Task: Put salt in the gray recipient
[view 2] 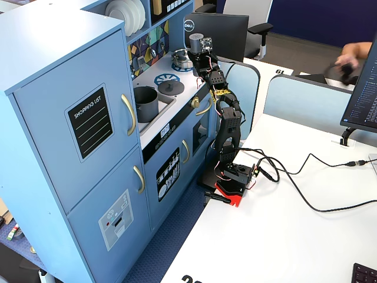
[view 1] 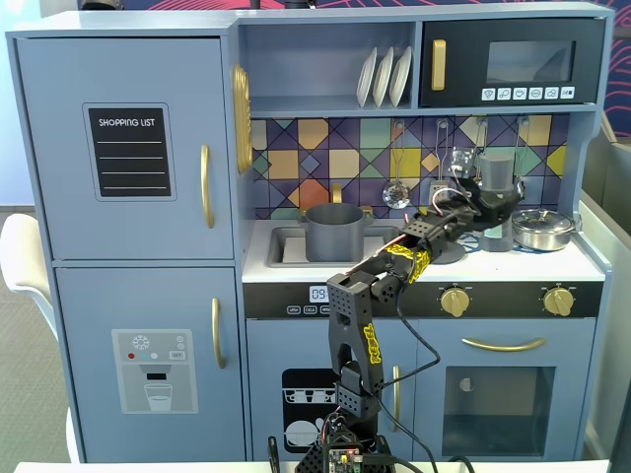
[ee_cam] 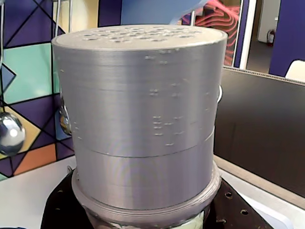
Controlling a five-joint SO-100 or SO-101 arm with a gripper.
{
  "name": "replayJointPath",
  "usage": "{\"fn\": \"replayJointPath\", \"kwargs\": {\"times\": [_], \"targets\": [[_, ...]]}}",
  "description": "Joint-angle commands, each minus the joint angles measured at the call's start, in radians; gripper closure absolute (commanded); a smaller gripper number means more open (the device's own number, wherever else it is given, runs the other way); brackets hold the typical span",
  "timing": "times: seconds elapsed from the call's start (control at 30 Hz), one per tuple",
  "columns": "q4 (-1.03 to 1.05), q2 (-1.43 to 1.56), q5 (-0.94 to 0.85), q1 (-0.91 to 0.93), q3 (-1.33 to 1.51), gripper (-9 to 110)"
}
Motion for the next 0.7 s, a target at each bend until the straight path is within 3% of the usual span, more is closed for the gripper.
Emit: {"fn": "replayJointPath", "kwargs": {"times": [0.0, 0.67], "targets": [[-0.095, -0.011, 0.002, 0.005, 0.002, 101], [-0.221, -0.124, 0.038, -0.020, 0.032, 101]]}}
